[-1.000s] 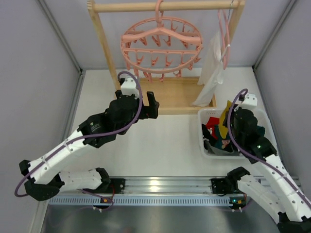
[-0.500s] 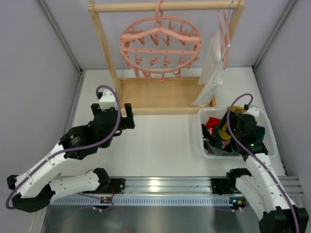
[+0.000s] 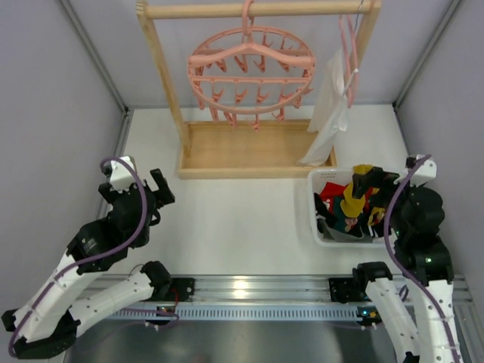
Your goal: Remove the socks clipped to the hanger
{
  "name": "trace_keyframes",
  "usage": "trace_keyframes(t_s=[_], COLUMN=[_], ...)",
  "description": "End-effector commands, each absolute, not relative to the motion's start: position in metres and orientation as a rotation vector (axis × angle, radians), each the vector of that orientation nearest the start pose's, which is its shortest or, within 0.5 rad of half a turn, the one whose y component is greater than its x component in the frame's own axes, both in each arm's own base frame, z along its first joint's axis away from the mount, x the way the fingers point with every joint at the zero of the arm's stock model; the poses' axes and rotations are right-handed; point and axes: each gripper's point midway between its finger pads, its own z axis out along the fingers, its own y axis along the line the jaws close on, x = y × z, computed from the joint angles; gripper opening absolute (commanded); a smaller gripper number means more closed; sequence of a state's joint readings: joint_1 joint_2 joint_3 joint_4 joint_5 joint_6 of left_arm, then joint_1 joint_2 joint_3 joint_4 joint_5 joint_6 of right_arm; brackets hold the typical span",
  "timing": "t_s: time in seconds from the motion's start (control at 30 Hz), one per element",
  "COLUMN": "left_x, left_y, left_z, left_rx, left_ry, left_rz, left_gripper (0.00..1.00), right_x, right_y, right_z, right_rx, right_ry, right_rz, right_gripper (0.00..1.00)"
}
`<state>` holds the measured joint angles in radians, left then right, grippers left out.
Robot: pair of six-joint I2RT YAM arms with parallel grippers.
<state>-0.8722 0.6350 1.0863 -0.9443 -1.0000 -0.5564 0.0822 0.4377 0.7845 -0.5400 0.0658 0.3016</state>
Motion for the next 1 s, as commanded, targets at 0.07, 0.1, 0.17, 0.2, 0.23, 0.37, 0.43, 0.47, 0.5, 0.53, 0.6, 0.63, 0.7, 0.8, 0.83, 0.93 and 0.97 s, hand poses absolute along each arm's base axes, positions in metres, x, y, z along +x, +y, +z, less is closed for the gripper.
trace_keyframes(t_s=[0.07, 0.1, 0.17, 0.2, 0.23, 0.37, 0.43, 0.47, 0.5, 0.53, 0.6, 0.63, 0.7, 0.8, 0.83, 0.93, 0.97], left_x=[0.202, 0.202, 0.199, 0.196, 0.194, 0.188, 0.185, 0.184, 0.184, 0.184, 0.185, 0.185, 0.188, 0.190, 0.190, 0.196, 0.197], left_y=[-0.019, -0.019, -0.023, -0.023, -0.025, -0.036, -0.034, -0.036, -0.037, -0.038, -0.041, -0.043, -0.050, -0.049, -0.051, -0.047, -0.050], left_z=[0.307, 0.307, 0.301, 0.302, 0.301, 0.296, 0.297, 0.296, 0.296, 0.296, 0.291, 0.290, 0.286, 0.293, 0.292, 0.289, 0.285], left_rx=[-0.302, -0.305, -0.282, -0.273, -0.256, -0.187, -0.178, -0.169, -0.172, -0.174, -0.177, -0.179, -0.153, -0.170, -0.153, -0.153, -0.137], left_ry=[1.787, 1.786, 1.800, 1.789, 1.785, 1.784, 1.777, 1.778, 1.777, 1.774, 1.779, 1.777, 1.785, 1.770, 1.772, 1.767, 1.780], left_rz=[0.011, 0.000, -0.032, -0.060, -0.083, -0.174, -0.180, -0.191, -0.203, -0.213, -0.229, -0.237, -0.254, -0.254, -0.261, -0.231, -0.233], left_gripper=[0.99, 0.99, 0.99, 0.99, 0.99, 0.99, 0.99, 0.99, 0.99, 0.99, 0.99, 0.99, 0.99, 0.99, 0.98, 0.99, 0.99], right_x=[0.192, 0.185, 0.172, 0.168, 0.162, 0.145, 0.140, 0.138, 0.137, 0.134, 0.134, 0.132, 0.132, 0.134, 0.136, 0.140, 0.142], right_y=[0.015, 0.021, 0.014, 0.011, 0.008, -0.002, -0.008, -0.010, -0.008, -0.010, -0.012, -0.012, -0.014, -0.014, -0.013, -0.012, -0.011], right_z=[0.332, 0.330, 0.341, 0.342, 0.340, 0.340, 0.337, 0.335, 0.332, 0.331, 0.325, 0.327, 0.327, 0.326, 0.325, 0.324, 0.322], right_rx=[0.109, 0.061, 0.051, 0.049, 0.029, 0.039, 0.059, 0.064, 0.047, 0.050, 0.064, 0.069, 0.081, 0.083, 0.083, 0.086, 0.086], right_ry=[1.730, 1.749, 1.730, 1.731, 1.741, 1.697, 1.691, 1.679, 1.679, 1.670, 1.670, 1.656, 1.652, 1.652, 1.653, 1.656, 1.663], right_rz=[0.140, 0.156, 0.120, 0.103, 0.075, 0.047, 0.031, 0.030, 0.039, 0.036, 0.030, 0.038, 0.028, 0.028, 0.027, 0.033, 0.029], right_gripper=[1.00, 0.99, 0.99, 0.99, 0.99, 0.99, 0.99, 0.99, 0.99, 0.99, 0.99, 0.99, 0.99, 0.99, 0.99, 0.99, 0.99])
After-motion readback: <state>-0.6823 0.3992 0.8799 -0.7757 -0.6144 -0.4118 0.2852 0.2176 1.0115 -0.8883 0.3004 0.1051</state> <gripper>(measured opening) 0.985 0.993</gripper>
